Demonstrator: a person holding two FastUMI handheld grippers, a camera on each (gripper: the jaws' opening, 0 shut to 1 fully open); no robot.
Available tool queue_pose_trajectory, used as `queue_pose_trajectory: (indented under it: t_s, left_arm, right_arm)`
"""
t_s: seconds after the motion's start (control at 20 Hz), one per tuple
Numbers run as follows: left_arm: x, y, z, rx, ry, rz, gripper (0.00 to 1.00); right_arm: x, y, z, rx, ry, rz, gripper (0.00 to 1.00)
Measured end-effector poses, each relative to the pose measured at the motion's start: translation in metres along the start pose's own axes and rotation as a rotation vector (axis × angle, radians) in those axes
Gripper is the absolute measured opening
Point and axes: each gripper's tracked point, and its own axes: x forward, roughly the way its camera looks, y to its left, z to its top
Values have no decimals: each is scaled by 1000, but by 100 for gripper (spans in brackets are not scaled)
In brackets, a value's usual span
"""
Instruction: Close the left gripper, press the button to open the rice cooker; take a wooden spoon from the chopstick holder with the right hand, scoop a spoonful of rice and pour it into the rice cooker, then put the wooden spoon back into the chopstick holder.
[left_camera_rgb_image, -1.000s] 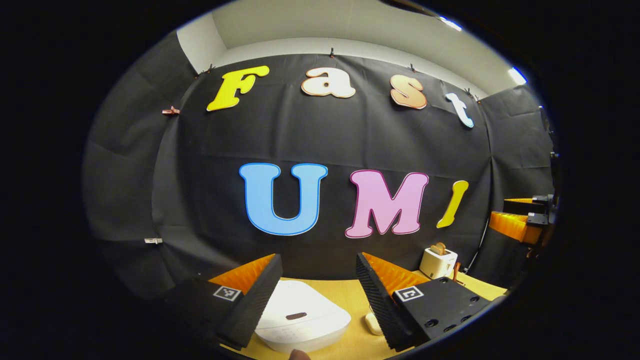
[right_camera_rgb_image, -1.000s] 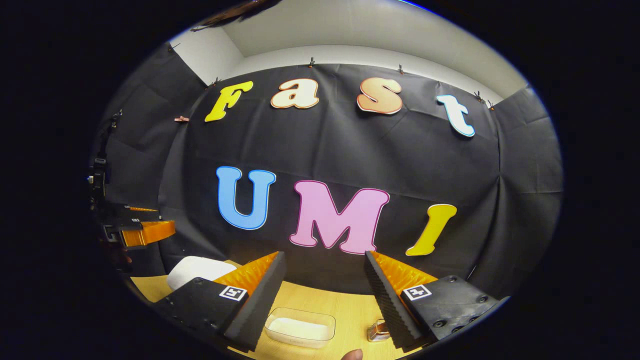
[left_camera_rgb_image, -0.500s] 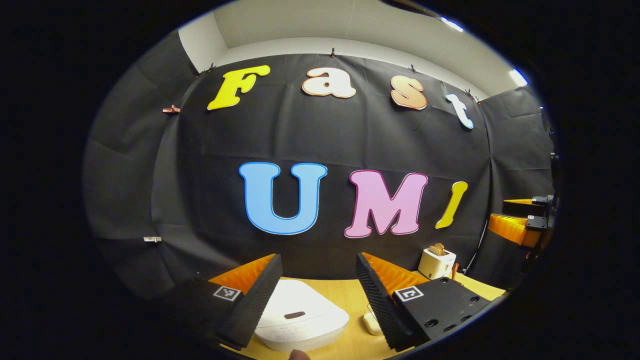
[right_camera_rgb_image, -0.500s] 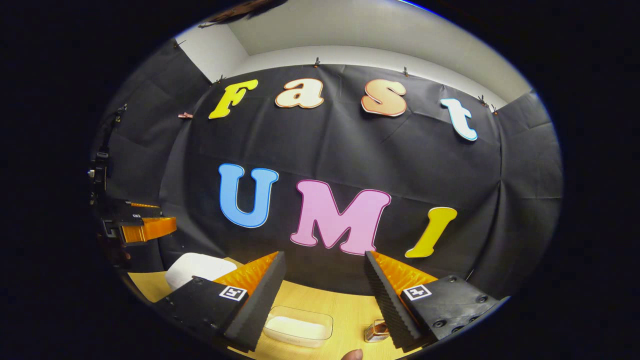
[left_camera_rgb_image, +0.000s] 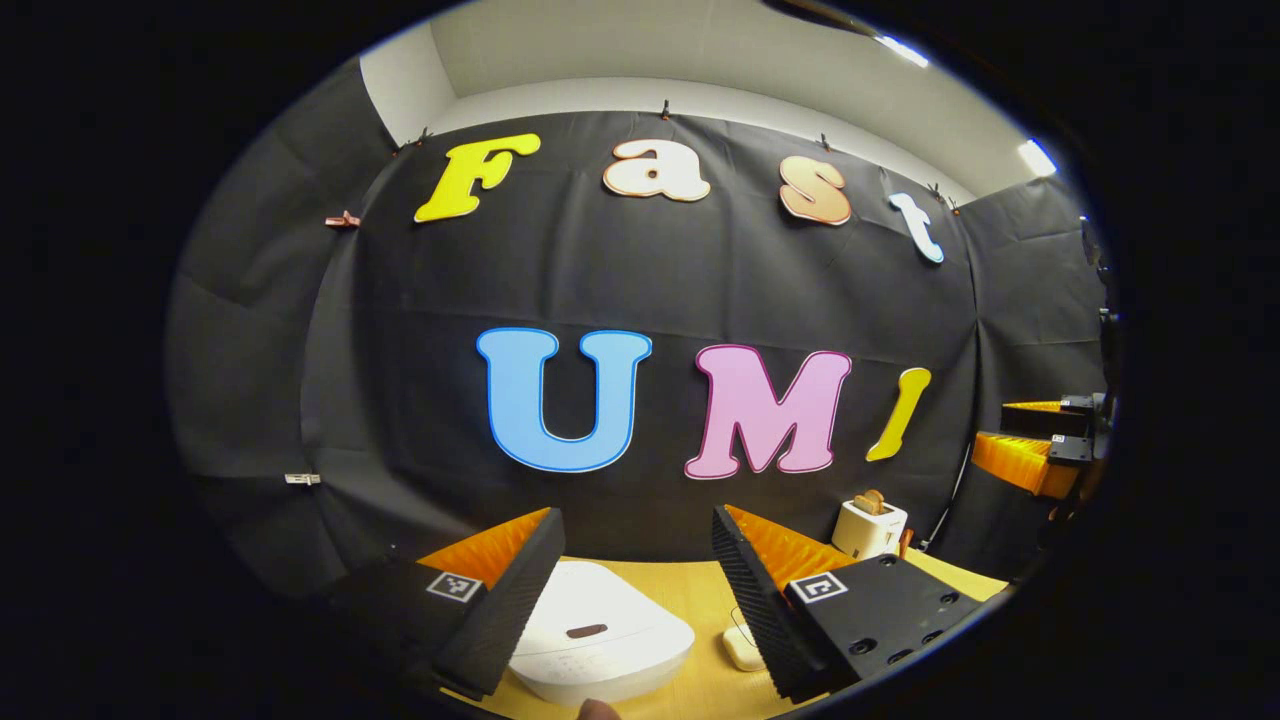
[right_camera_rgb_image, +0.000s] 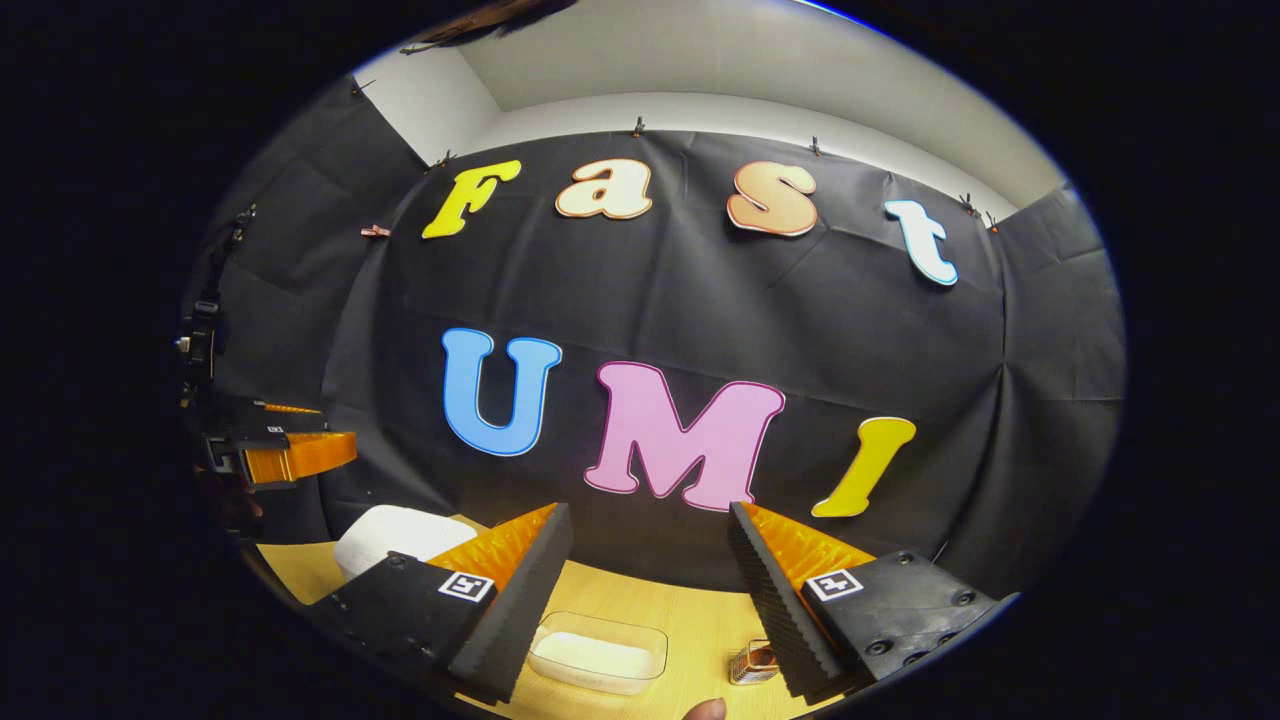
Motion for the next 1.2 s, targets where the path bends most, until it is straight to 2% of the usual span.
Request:
queue_pose_trajectory:
  t_s: [0.3,0.55,0.6,0.65,0.9,1.2]
  left_arm:
    - [0,-6,-1,10,2,-22,95]
    - [13,-4,-9,1,31,-23,15]
    - [21,-2,-16,-3,48,-30,9]
    - [29,1,-26,-9,74,-37,6]
    - [68,24,-106,-106,245,-31,6]
    - [86,52,-194,-83,412,22,5]
  right_arm:
    - [-3,-1,1,-5,2,-2,97]
    - [-8,-6,-4,-20,14,-9,97]
    - [-8,-8,-5,-24,15,-15,97]
    - [-8,-11,-5,-27,16,-19,97]
    - [-10,-26,-9,-20,23,-43,97]
    - [-11,-40,-16,-14,39,-69,97]
